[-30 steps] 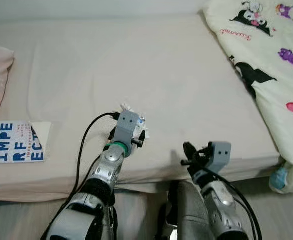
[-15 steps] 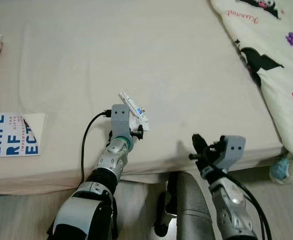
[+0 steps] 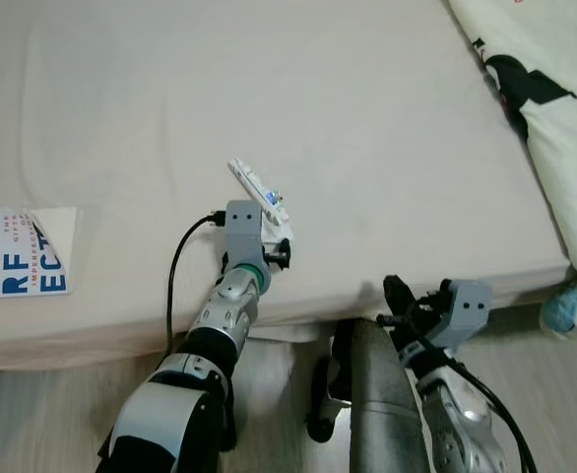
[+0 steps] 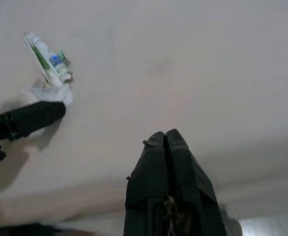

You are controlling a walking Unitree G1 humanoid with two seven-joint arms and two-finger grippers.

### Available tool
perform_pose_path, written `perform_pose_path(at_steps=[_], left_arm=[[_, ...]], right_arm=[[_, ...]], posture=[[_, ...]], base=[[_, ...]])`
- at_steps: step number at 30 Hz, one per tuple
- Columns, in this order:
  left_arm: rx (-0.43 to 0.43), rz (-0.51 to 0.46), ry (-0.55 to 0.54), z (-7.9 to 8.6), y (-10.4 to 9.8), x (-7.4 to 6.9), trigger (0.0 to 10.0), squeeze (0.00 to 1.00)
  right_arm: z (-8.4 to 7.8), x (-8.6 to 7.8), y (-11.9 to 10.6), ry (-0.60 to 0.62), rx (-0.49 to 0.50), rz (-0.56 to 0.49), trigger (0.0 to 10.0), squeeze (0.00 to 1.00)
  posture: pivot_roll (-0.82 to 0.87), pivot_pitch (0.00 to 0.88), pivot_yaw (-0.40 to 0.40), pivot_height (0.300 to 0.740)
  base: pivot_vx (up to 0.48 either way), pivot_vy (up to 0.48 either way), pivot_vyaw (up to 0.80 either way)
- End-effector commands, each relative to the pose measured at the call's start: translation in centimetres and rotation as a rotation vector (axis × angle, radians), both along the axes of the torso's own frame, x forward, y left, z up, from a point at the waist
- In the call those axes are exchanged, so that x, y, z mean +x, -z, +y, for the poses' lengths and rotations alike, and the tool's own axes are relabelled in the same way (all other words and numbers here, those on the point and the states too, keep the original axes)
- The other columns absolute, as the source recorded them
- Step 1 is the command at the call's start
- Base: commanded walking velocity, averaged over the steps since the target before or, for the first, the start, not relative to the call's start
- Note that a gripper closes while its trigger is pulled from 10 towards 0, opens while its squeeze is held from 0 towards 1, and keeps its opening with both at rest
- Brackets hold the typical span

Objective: Clean up the room

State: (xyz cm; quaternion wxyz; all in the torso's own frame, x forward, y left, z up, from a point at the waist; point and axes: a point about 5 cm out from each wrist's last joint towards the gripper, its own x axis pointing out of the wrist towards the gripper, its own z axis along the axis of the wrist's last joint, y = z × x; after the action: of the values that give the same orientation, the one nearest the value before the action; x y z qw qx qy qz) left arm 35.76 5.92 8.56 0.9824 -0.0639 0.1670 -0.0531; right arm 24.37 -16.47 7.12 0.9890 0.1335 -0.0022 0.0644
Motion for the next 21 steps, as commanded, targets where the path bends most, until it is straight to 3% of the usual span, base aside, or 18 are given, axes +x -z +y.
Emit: perform_pose_path(at_steps=[1,4,5,7,8,9,10,11,21], left_arm=[[-0.059,0.064,0.06,-4.0,0.3,-1.1,10.0,0.0],[-0.057,0.066,0.02,-3.8,0.2,-1.0,10.0,0.0],[-0.041,0.061,-0.052,-3.2,0.0,-0.7,10.0,0.0],[-0.041,0.061,-0.052,-3.2,0.0,-0.7,10.0,0.0],[-0.034,0.055,-0.075,-2.9,-0.2,-0.5,7.6,0.0],[-0.034,0.055,-0.075,-2.9,-0.2,-0.5,7.6,0.0],[-0.017,0.044,-0.089,-2.6,-0.3,-0.3,2.6,0.0],[0.007,0.034,-0.097,-2.3,-0.4,-0.2,0.0,0.0],[0.09,0.0,-0.118,-0.7,0.3,-0.4,0.0,0.0]], right_arm=[[0.0,-0.8,0.5,0.005,0.003,0.036,10.0,0.0],[0.0,-1.0,0.5,0.006,0.003,0.041,10.0,0.0],[0.1,-1.5,0.6,0.008,0.003,0.052,10.0,0.0],[0.1,-1.5,0.6,0.008,0.003,0.052,10.0,0.0],[0.0,-1.7,0.7,0.008,0.003,0.057,10.0,0.0],[0.0,-1.7,0.7,0.008,0.003,0.057,10.0,0.0],[0.0,-1.7,0.7,0.009,0.003,0.061,10.0,0.0],[0.1,-1.8,0.8,0.01,0.005,0.064,10.0,0.0],[0.7,-1.4,0.4,-0.006,0.018,0.071,10.0,0.0]], posture=[[-0.16,0.415,0.034,0.606],[-0.17,0.431,0.032,0.606],[-0.17,0.439,0.033,0.606],[-0.17,0.439,0.033,0.606],[-0.17,0.44,0.033,0.606],[-0.17,0.44,0.033,0.606],[-0.17,0.441,0.034,0.606],[-0.16,0.441,0.037,0.606],[-0.12,0.441,0.037,0.606]], base=[[0.0,0.0,0.0],[0.0,0.0,0.0],[0.0,0.0,0.0],[0.0,0.0,0.0],[0.0,0.0,0.0],[0.0,0.0,0.0],[0.0,0.0,0.0],[0.0,0.0,0.0],[0.0,0.0,0.0]])
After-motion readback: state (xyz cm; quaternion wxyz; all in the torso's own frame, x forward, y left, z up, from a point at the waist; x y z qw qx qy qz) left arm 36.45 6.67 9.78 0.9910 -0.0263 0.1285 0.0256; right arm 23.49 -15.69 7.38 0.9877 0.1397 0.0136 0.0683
